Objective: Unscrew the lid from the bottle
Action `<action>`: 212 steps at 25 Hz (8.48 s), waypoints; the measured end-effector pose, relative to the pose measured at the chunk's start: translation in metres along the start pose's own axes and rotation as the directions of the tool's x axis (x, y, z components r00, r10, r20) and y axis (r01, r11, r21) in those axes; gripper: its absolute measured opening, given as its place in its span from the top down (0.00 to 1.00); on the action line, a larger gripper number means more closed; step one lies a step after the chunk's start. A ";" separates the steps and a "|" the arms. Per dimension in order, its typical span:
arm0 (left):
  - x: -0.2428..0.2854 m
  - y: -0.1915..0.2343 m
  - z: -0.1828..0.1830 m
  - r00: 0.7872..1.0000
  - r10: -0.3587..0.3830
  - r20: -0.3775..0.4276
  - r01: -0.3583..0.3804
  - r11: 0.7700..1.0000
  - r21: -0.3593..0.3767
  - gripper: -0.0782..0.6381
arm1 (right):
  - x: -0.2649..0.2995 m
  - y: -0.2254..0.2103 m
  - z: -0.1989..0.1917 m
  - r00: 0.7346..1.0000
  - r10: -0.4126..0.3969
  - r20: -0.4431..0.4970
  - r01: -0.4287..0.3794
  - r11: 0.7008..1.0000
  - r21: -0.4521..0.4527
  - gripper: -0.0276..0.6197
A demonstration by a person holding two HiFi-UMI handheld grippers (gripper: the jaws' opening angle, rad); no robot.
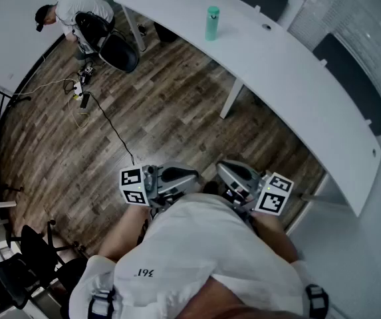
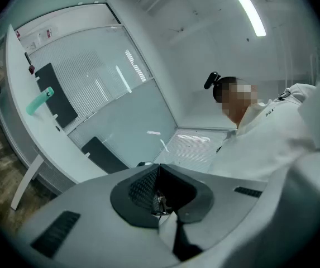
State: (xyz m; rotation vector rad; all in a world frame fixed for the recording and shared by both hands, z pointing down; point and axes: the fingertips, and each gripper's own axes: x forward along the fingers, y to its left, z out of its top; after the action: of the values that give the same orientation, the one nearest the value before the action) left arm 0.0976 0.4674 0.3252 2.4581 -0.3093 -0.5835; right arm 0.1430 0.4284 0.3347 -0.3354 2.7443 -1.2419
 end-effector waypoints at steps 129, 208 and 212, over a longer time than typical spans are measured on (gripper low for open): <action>0.075 0.413 0.250 0.959 0.277 0.063 -0.276 0.961 -0.013 0.85 | 0.163 -0.326 0.314 0.977 -0.211 -0.017 0.207 0.969 -0.137 0.76; 0.105 0.680 0.270 0.791 0.543 -0.282 -0.369 0.791 0.489 0.43 | 0.284 -0.491 0.405 0.747 -0.658 0.095 0.628 0.650 -0.428 0.57; 0.109 0.697 0.263 0.759 0.588 -0.278 -0.387 0.752 0.534 0.42 | 0.300 -0.503 0.404 0.720 -0.690 0.074 0.624 0.597 -0.505 0.53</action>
State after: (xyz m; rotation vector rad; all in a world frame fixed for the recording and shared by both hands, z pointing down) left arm 0.0092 -0.2575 0.5095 2.6686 -0.9774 0.3160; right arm 0.0072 -0.2614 0.4434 -1.5043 3.1307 -0.5750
